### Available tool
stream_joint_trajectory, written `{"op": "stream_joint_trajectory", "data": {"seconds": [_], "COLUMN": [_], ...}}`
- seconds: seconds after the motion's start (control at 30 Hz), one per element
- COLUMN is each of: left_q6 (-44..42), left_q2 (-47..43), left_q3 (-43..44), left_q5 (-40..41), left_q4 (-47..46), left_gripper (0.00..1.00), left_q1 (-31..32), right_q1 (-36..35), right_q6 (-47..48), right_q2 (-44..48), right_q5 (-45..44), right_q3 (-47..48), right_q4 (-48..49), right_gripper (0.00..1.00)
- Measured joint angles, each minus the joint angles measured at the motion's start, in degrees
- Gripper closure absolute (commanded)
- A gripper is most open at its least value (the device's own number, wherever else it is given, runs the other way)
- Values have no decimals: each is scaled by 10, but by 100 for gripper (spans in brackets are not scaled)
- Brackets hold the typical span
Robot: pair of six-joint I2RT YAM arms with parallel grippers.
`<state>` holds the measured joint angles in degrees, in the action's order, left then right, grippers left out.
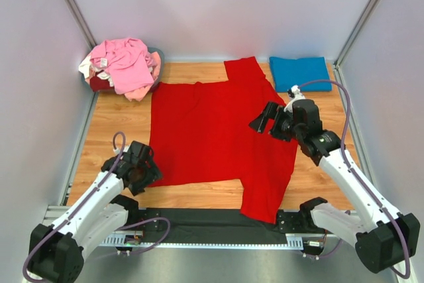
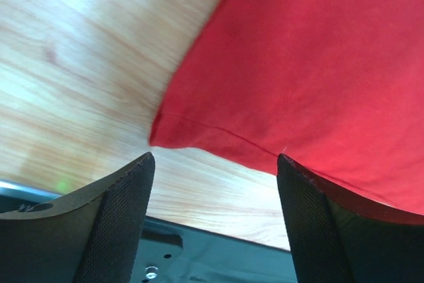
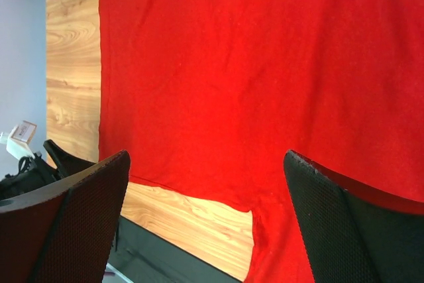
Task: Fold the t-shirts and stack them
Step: Flatten the tshirt out
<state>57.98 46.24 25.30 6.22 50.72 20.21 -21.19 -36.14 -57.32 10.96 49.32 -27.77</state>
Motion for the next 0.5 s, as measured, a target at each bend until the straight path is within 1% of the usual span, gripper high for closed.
{"op": "stream_joint_trajectory", "data": {"seconds": [0.13,0.2,0.37,0.4,0.43,0.5], "left_q6": [19,26,35,36,37,37], "left_q2": [19,24,22,20,20,24], "left_q3": [0,0,0,-1,-2,-2], "left_q5": [29,42,72,77,79,82], "left_q4": [16,22,24,22,19,17], "left_gripper": [25,29,30,33,38,43], "left_q1": [0,0,0,0,0,0], "right_q1": [0,0,0,0,0,0], "right_q6": [13,18,31,33,35,37], "right_q2": [1,1,-3,-5,-7,-8], "right_q5": [0,2,10,12,12,14], "right_q3": [0,0,-1,-3,-5,-12], "right_q4": [-7,-9,-9,-9,-9,-11], "right_gripper": [0,0,0,0,0,0]}}
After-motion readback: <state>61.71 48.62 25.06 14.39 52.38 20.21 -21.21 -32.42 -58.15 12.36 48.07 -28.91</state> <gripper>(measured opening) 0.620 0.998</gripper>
